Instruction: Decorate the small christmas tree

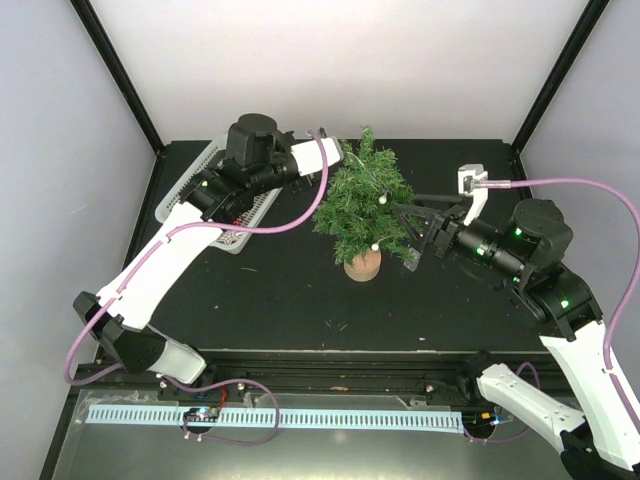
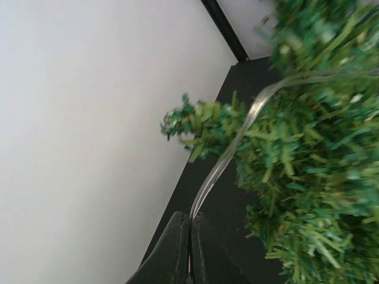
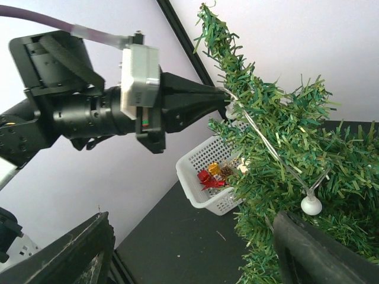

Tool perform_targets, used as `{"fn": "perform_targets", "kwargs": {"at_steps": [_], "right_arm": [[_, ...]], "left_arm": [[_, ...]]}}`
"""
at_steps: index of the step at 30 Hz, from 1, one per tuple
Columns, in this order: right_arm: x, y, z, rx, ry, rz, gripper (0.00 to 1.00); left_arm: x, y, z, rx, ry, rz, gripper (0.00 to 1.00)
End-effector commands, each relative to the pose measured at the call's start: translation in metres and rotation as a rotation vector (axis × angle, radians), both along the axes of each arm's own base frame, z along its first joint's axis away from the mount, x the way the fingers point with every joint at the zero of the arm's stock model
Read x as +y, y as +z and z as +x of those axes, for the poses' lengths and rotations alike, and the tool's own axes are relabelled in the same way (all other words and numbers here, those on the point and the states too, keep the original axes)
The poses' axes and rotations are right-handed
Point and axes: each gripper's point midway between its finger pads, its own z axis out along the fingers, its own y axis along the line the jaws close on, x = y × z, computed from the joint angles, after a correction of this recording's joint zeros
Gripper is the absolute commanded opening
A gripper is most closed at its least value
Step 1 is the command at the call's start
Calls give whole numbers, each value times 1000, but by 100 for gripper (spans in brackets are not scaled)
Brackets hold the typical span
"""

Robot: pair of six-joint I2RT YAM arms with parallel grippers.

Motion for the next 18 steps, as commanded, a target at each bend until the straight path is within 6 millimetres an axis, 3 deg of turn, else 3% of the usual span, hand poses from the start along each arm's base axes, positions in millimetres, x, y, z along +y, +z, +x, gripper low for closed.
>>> {"fn": "perform_targets", "kwargs": {"at_steps": [1,18], "right_arm": [[-2,2,-2,-22,-6,-9,74],[-1,1,1,-27,-10,-27,74]], "left_arm": [[1,14,16,-46,16,-24,1],[-7,-49,12,133,-37,-35,2]]}}
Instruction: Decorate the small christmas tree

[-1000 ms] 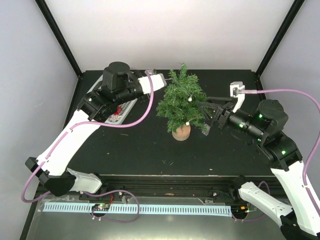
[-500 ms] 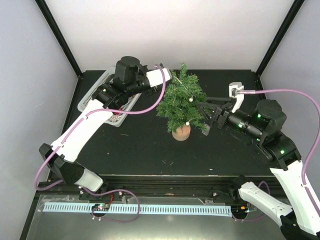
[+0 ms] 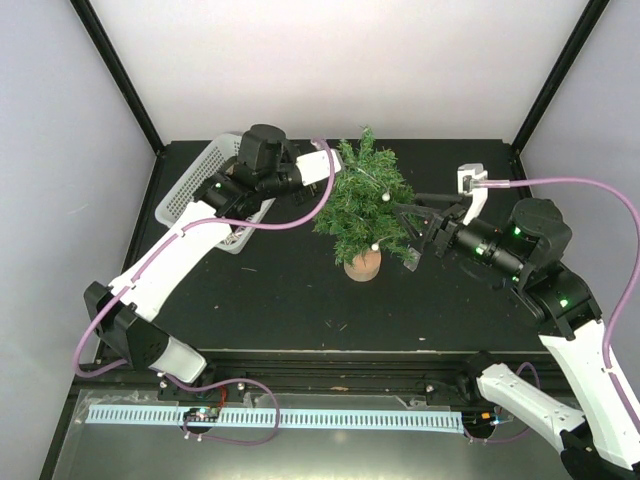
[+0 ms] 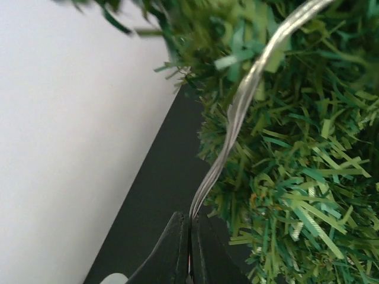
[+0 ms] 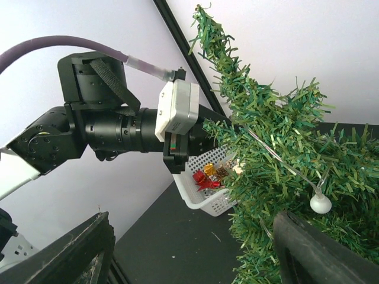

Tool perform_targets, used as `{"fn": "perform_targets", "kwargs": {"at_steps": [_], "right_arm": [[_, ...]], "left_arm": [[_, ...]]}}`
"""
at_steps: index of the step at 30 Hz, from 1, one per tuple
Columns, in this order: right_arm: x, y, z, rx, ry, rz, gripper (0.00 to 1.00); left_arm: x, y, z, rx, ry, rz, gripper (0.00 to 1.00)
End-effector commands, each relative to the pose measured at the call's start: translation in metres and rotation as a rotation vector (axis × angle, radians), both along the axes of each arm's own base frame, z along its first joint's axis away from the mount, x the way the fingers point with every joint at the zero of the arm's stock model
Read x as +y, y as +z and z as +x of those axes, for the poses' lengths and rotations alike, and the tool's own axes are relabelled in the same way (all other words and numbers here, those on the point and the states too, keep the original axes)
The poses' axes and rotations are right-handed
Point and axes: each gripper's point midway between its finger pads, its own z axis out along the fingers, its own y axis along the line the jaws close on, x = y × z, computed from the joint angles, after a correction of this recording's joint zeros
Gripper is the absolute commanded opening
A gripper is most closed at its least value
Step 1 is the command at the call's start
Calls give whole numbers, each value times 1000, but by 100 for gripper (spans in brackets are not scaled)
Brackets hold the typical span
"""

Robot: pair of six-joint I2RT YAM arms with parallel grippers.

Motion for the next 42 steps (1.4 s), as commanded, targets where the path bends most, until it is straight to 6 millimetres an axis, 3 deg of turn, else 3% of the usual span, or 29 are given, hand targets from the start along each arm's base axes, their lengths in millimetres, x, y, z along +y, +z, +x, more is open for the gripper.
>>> {"fn": "perform_targets", "kwargs": {"at_steps": [1,4,10,14,21,23,28,31,35,42], "right_arm": [[0,2,-2,-15,1,-16,74],[-1,2,-1,-16,-4,-23,74],[-2,3,1,-22,-16,-34,74],[-6,4,2,-33,-35,-39,74],[-12,-3,7,-31,-81,-57,74],[-14,-7,9,-26,-100,-66,74],[-28,-34,18,37,-193,-132,74],[-47,-64,22,107,-298,-194,73],[-73,-111,19,210,-418,-264,70],[-90,-170,3,359,-472,-330,70]], "left_arm": [[-4,4,-4,17,-21,-56,4],[-4,1,-2,34,-9,-67,20],[-2,-2,-9,93,-31,-106,61],[7,2,-12,139,-41,-154,71],[44,20,-9,127,11,-221,77],[64,28,-9,136,25,-264,78],[107,44,-12,184,35,-381,78],[133,27,6,210,137,-365,77],[171,-10,34,292,269,-340,72],[242,-75,86,406,538,-219,70]]}}
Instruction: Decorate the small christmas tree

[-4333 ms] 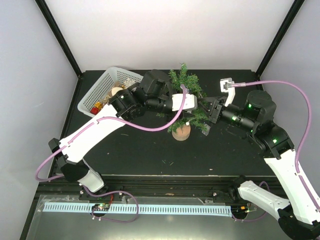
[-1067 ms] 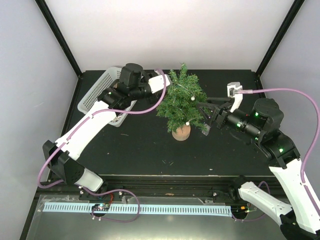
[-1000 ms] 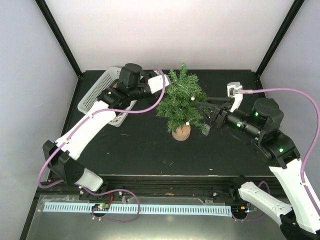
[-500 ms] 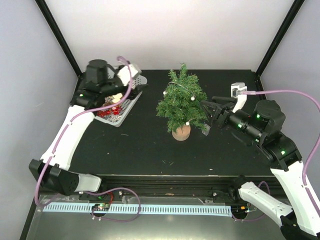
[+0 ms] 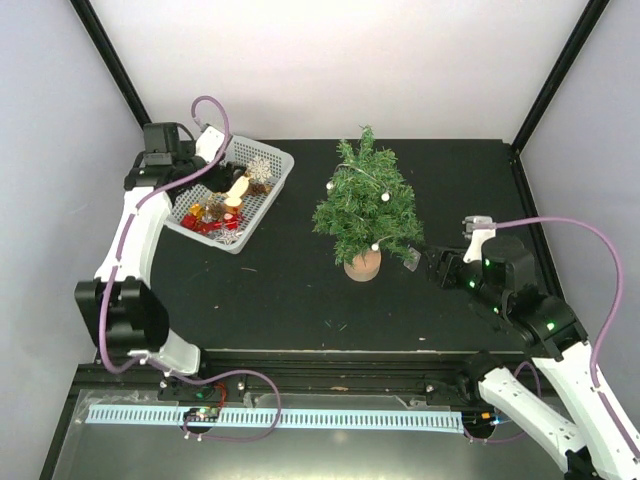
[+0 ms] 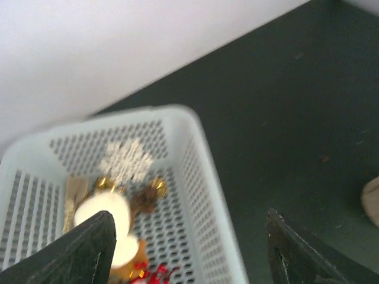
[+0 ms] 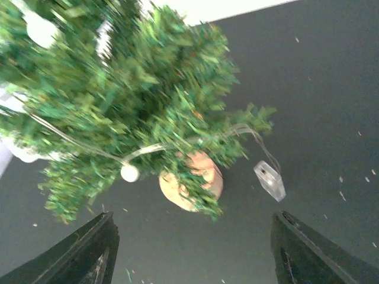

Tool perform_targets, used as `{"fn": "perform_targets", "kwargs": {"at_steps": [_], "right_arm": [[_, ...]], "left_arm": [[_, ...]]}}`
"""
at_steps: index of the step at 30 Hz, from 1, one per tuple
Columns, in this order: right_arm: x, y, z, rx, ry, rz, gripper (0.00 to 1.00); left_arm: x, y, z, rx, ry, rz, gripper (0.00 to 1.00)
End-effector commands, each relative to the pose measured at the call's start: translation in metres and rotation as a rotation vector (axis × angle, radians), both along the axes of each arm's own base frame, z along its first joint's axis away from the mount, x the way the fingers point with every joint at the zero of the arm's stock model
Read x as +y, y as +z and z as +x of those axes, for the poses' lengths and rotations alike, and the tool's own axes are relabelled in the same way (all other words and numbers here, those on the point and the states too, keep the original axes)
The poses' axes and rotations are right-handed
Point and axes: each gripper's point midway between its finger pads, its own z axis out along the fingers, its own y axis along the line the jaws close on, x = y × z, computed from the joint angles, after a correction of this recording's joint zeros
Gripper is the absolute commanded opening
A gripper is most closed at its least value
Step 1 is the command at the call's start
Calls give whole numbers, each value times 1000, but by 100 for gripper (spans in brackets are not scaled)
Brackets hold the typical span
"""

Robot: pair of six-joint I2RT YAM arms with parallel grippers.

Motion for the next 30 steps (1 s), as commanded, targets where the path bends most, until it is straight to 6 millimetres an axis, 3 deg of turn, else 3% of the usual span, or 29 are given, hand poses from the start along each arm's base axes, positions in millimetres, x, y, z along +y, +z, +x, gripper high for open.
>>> {"fn": "perform_targets", "kwargs": {"at_steps": [1,4,7,11,15,22,30], "right_arm": [[-16,-32,-7,93,-80,-40,70],[-10,-51,-5,163,-65,-65,71],[-6,-59,-2,211,-53,-89,71],[4,-66,-2,267,-10,-90,71],[11,-74,-3,313,25,-94,71],[17,-72,-9,342,93,-119,71],[18,-78,-12,357,126,-155,71]], "left_arm": [[46,-33,28,103,142,112,70],[72,-67,52,184,226,222,69],[83,-100,64,282,238,293,67],[79,-144,58,412,203,311,64],[78,-186,34,488,191,328,62],[72,-219,-11,538,148,355,63],[35,-223,-53,561,54,335,63]]}}
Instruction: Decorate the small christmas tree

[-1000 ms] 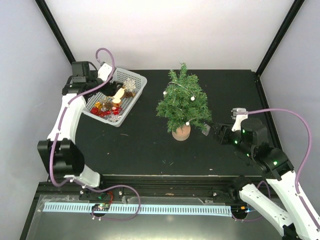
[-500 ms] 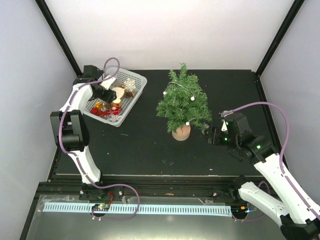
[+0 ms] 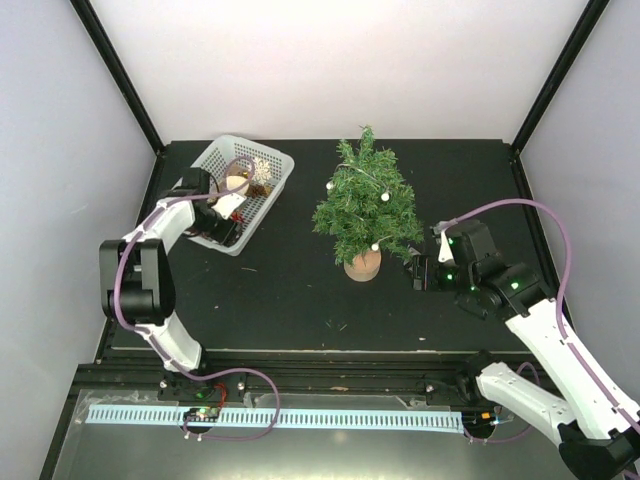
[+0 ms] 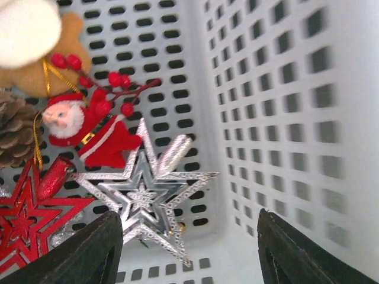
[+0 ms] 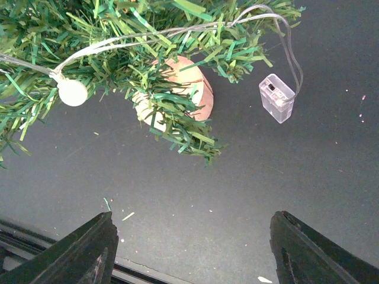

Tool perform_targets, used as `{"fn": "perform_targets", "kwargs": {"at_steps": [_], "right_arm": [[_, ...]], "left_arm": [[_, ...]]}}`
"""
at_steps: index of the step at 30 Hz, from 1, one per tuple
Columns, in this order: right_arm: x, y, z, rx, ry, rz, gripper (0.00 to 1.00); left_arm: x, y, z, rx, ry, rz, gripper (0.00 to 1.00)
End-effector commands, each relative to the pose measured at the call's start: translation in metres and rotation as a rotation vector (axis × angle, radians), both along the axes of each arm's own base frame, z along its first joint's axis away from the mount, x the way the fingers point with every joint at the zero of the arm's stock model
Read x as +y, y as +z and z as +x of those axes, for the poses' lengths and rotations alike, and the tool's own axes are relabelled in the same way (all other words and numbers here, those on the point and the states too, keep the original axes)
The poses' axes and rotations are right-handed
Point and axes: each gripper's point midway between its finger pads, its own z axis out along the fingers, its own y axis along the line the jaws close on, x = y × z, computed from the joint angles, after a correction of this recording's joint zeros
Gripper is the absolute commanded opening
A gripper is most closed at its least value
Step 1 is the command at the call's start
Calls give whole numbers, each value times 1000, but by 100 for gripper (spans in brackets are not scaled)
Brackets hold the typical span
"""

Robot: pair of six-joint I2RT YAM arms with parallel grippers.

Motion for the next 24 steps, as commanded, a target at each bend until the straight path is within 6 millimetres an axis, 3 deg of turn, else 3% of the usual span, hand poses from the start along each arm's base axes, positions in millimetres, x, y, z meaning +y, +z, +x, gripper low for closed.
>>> {"fn": "perform_targets", "kwargs": {"at_steps": [1,6,14,21,24], "right_arm": [[2,1,-6,6,44,-8,71],[5,-1,-12,12,71,11,71],[5,9,-18,-11,86,36,71],[6,12,-23,-16,81,70,71],[6,15,-23,-24,80,73,72]], "left_arm": [[-27,13,-21,-34,-80,-30,64],[-46,8,-61,2,-138,-63,64],[-56,-1,-125,49,-290,-63,64],[-89,27,-201,30,-602,-194,68],[-93,30,-208,31,-616,-220,68]]}}
